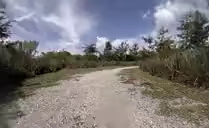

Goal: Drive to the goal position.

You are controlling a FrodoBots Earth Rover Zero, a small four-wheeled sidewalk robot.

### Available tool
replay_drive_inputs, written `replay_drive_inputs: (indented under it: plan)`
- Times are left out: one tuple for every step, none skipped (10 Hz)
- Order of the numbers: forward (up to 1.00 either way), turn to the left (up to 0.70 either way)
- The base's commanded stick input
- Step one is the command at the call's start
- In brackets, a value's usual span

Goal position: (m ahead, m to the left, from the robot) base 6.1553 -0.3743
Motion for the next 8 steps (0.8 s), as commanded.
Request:
replay_drive_inputs:
  plan:
    - [0.85,0.0]
    - [0.85,0.0]
    - [0.85,0.0]
    - [0.85,0.0]
    - [0.85,0.0]
    - [0.85,0.0]
    - [0.85,0.0]
    - [0.85,0.0]
